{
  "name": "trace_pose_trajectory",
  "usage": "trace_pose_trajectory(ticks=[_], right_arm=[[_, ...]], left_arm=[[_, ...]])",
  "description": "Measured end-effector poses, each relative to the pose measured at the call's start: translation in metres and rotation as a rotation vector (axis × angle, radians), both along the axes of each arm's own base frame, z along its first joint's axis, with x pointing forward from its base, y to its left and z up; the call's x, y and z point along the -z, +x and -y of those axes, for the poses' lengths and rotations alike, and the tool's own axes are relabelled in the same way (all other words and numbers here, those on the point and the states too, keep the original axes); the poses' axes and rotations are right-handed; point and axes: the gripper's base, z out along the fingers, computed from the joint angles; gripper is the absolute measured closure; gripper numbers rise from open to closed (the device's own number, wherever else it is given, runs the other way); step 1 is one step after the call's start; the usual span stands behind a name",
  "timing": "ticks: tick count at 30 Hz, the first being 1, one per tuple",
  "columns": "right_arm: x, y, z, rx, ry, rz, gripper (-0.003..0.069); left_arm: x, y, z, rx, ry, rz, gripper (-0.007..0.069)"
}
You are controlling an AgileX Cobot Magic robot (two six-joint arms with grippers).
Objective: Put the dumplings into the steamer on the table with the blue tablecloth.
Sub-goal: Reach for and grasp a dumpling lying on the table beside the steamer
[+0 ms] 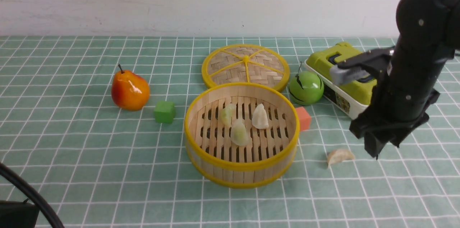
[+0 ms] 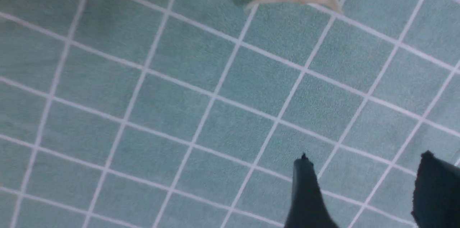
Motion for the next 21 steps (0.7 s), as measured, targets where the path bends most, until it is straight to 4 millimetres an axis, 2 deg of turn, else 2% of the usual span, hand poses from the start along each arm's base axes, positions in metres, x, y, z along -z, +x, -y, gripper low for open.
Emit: trace_pose_trajectory(ticks=[2,3,4,9,14,21], right_arm=[[0.020,0.009,0.003,-0.009,-0.005,-0.007,0.0254],[0.020,0.010,0.003,-0.010,-0.004,-0.002,0.0254],[0.031,0.016,0.001,-0.028,-0.003,0.009,0.0239],[0.054,0.033,-0.003,-0.096,0.003,0.070,0.0179],[0.067,0.046,-0.007,-0.187,0.011,0.152,0.0153],[0.068,0.045,-0.013,-0.389,0.043,0.151,0.0151]], left_arm=[[0.000,0.000,0.000,0.000,-0.002,0.001,0.0635],[0.000,0.000,0.000,0.000,-0.002,0.001,0.0635],[0.000,0.000,0.000,0.000,-0.001,0.000,0.0635],[0.000,0.000,0.001,0.001,-0.005,-0.001,0.0635],[0.000,0.000,0.002,0.006,-0.019,-0.009,0.0635],[0.000,0.000,0.002,0.006,-0.020,-0.010,0.0635]])
